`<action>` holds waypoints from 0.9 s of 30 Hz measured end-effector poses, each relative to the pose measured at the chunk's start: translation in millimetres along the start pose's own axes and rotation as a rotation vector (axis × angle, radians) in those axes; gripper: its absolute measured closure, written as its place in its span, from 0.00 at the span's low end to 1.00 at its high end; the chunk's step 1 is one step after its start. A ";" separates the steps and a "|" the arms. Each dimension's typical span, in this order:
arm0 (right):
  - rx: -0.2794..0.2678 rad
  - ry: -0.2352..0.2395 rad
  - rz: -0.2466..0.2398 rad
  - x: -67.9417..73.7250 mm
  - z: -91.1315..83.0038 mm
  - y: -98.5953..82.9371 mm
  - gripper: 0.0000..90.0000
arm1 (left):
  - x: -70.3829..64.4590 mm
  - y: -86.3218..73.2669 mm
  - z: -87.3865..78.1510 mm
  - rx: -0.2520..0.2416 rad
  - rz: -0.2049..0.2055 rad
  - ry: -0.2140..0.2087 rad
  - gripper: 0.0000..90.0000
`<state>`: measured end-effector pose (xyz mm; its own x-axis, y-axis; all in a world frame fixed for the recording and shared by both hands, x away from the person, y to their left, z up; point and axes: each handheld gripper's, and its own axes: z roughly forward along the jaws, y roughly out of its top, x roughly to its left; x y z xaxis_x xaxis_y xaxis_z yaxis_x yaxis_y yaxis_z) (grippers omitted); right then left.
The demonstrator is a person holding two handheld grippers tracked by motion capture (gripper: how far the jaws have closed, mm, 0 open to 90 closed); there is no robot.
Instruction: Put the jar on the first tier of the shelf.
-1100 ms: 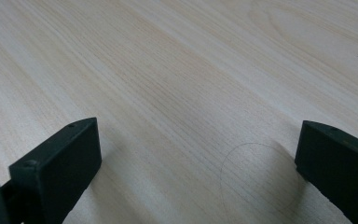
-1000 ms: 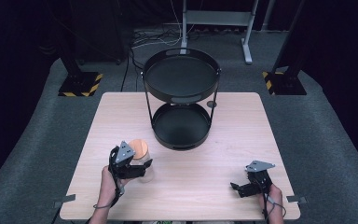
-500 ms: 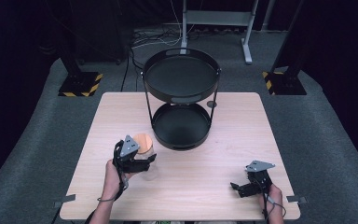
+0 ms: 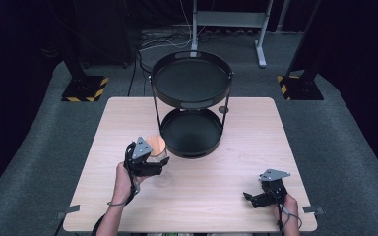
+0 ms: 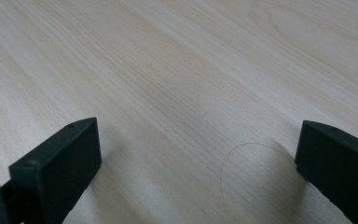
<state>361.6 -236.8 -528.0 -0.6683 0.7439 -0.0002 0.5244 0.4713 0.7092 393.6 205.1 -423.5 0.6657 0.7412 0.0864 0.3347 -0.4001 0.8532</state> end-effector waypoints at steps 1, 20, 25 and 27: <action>0.000 0.000 0.000 0.0 0.0 0.0 0.00 | 0.2 1.1 0.8 -0.001 0.001 0.001 0.28; 0.000 0.000 0.000 0.1 0.0 0.0 0.00 | 2.9 21.3 18.2 -0.013 0.014 0.000 0.28; 0.000 0.000 0.000 0.0 0.0 0.0 0.00 | 4.1 27.0 23.6 -0.016 0.016 0.003 0.28; 0.000 0.000 0.000 0.1 0.0 0.0 0.00 | 4.9 29.0 26.2 -0.014 0.018 0.002 0.28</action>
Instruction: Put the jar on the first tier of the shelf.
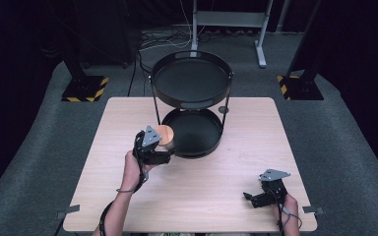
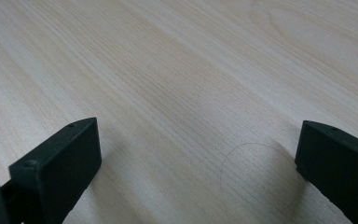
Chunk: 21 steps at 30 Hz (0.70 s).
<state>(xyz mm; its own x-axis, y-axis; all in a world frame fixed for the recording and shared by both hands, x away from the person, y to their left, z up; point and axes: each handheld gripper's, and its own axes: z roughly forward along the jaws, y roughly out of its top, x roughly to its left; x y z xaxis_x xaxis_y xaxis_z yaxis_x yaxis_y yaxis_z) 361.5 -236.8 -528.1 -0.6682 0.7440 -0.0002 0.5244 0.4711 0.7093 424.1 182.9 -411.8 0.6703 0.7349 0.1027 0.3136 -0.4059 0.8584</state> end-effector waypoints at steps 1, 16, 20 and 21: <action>0.000 0.000 0.000 0.0 0.0 0.0 0.00 | 0.1 0.8 1.4 0.000 -0.001 -0.001 0.28; 0.000 0.000 0.000 0.0 0.0 0.0 0.00 | 4.8 11.4 19.9 0.008 -0.006 -0.009 0.28; 0.000 0.000 0.000 0.0 0.0 0.0 0.00 | 5.9 14.5 23.1 0.005 -0.008 -0.012 0.28; 0.000 0.000 0.000 0.0 0.0 0.0 0.00 | 6.4 15.1 23.9 0.003 -0.007 -0.012 0.28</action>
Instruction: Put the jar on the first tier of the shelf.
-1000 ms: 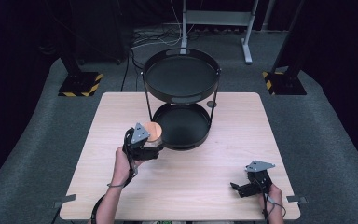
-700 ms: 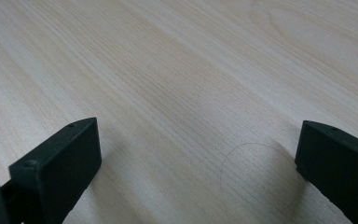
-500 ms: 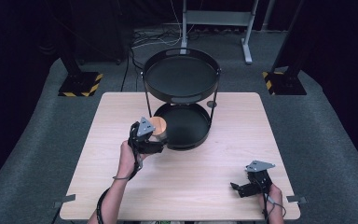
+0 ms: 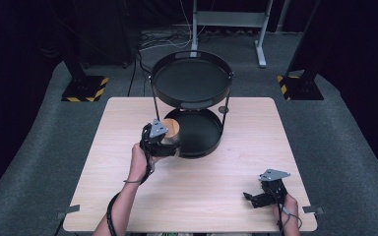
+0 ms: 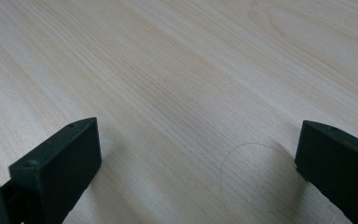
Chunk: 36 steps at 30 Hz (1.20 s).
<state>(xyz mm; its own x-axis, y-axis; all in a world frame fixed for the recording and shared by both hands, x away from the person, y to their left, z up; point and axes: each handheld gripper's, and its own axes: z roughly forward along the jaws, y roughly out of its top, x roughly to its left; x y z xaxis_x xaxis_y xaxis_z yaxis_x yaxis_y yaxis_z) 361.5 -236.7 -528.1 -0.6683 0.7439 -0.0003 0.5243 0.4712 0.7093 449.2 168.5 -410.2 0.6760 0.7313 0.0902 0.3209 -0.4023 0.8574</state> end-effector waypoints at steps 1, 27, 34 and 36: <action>0.000 0.000 0.000 0.0 0.0 0.0 0.00 | 0.3 0.5 0.8 -0.002 -0.004 0.000 0.28; 0.000 0.001 -0.001 -0.1 0.0 0.0 0.00 | 12.2 10.3 30.2 -0.005 -0.058 -0.005 0.28; 0.000 0.001 -0.001 -0.1 0.0 0.0 0.00 | 12.8 11.7 40.0 0.001 -0.062 -0.004 0.28; 0.000 0.001 -0.001 -0.1 0.0 0.0 0.00 | 13.1 11.9 42.5 -0.001 -0.070 -0.001 0.28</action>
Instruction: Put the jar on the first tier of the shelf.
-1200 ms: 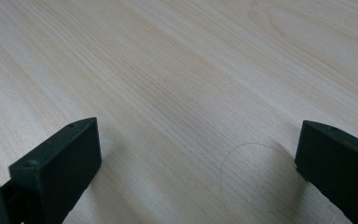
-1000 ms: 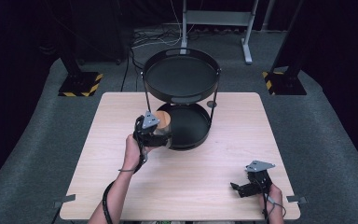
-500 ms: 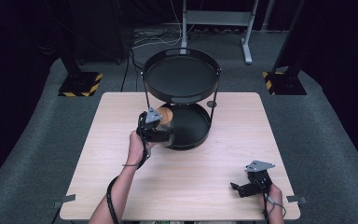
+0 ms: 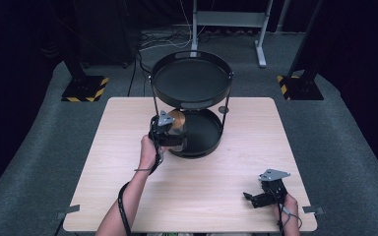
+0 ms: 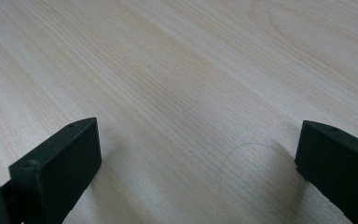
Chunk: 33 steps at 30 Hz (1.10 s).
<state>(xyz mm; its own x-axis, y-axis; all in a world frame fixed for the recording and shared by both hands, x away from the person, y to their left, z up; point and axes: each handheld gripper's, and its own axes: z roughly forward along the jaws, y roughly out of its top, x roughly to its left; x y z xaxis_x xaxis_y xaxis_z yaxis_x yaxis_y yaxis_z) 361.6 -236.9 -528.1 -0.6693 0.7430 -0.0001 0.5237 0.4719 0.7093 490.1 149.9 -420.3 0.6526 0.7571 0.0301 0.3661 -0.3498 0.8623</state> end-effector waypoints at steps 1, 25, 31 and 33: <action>0.000 0.000 0.000 0.0 0.0 0.0 0.00 | 0.3 0.1 1.1 0.001 0.000 0.002 0.28; 0.000 0.001 -0.001 -0.1 0.0 0.0 0.00 | 5.5 0.7 22.9 0.008 -0.009 0.023 0.28; 0.000 0.001 -0.001 0.0 0.0 0.0 0.00 | 5.4 0.8 28.0 0.018 0.001 0.027 0.28; 0.000 0.001 -0.001 0.0 -0.1 0.0 0.00 | 5.4 0.9 29.4 0.021 0.005 0.029 0.28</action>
<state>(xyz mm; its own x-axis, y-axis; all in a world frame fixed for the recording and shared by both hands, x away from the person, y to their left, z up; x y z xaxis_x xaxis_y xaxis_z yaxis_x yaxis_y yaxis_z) 361.6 -236.9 -528.1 -0.6701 0.7423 -0.0003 0.5231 0.4726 0.7093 513.4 137.4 -434.2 0.6352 0.7708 0.0487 0.3772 -0.3646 0.8513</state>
